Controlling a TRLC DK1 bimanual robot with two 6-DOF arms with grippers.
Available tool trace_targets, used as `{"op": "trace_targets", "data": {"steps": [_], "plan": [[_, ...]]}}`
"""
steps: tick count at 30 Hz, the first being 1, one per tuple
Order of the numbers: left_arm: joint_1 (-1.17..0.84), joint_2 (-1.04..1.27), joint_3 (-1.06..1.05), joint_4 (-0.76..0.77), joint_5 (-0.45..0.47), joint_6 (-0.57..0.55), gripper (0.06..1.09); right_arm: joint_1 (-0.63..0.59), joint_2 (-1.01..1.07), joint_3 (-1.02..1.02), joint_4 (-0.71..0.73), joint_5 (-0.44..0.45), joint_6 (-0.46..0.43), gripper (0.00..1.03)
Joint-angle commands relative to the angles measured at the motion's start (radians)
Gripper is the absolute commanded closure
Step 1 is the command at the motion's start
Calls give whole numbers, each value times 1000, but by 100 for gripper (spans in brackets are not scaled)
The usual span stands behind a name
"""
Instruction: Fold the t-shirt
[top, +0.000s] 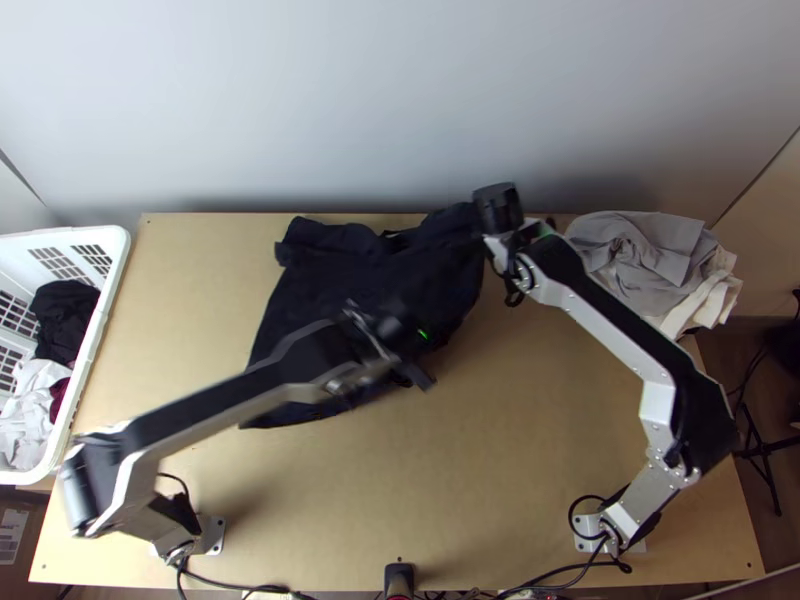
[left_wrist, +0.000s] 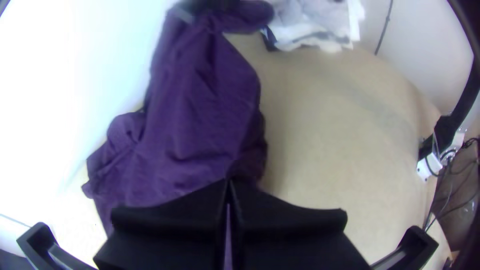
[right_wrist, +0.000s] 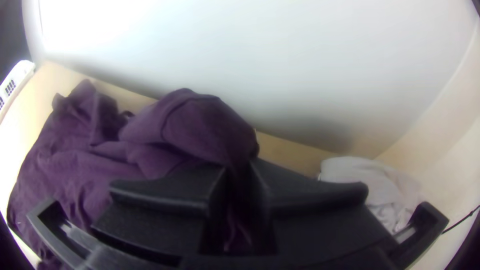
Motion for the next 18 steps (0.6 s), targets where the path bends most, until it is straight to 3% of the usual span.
{"op": "trace_targets", "data": {"steps": [1,12,18], "plan": [[115,-201,103,-116,-8,4,105,-31,-84,20,-84,-47,-174,100],[273,-423,139,-228,-26,1,105,-34,-249,143,-159,-116,-217,100],[326,-494,192,-228,-26,45,105,-40,-275,319,-293,-116,-161,100]]}}
